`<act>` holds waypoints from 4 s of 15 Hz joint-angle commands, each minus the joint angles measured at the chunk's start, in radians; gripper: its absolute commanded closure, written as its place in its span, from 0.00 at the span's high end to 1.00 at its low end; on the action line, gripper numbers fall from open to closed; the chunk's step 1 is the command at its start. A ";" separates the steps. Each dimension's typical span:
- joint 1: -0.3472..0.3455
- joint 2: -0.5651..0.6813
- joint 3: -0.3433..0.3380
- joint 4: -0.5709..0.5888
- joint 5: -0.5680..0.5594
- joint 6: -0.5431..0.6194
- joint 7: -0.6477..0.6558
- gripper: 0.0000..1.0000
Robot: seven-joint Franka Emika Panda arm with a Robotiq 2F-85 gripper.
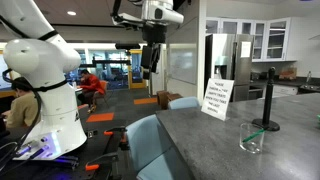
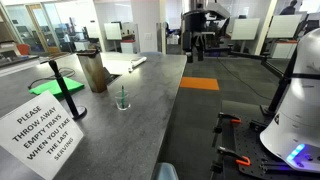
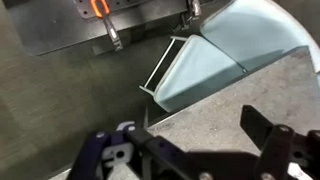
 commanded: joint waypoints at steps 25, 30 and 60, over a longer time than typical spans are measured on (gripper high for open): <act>0.113 0.922 0.059 0.694 -0.064 0.647 0.911 1.00; 0.142 1.097 0.019 0.900 -0.045 0.584 0.958 0.88; 0.154 1.415 -0.019 1.258 -0.057 0.419 1.054 0.33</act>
